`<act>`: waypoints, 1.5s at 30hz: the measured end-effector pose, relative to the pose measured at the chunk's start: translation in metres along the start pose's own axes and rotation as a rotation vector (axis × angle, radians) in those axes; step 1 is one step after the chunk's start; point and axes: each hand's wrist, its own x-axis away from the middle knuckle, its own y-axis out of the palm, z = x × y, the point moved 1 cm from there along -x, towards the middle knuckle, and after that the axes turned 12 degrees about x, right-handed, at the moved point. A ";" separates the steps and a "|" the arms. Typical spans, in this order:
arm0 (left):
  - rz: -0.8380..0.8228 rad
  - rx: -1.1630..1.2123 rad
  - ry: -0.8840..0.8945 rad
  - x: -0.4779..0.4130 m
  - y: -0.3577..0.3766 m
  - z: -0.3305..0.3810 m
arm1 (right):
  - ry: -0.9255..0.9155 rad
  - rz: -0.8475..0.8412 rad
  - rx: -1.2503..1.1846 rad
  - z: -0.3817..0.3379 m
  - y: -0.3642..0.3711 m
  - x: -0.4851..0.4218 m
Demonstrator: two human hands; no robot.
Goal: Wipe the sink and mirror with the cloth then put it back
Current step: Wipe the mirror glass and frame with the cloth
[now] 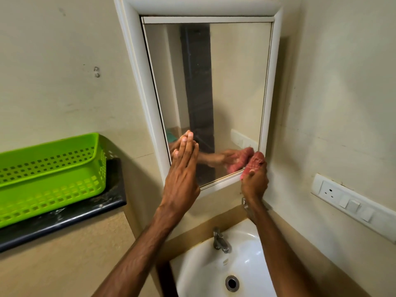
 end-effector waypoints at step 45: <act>0.251 0.197 -0.275 0.041 -0.020 -0.037 | -0.401 -0.167 0.255 -0.015 0.000 0.126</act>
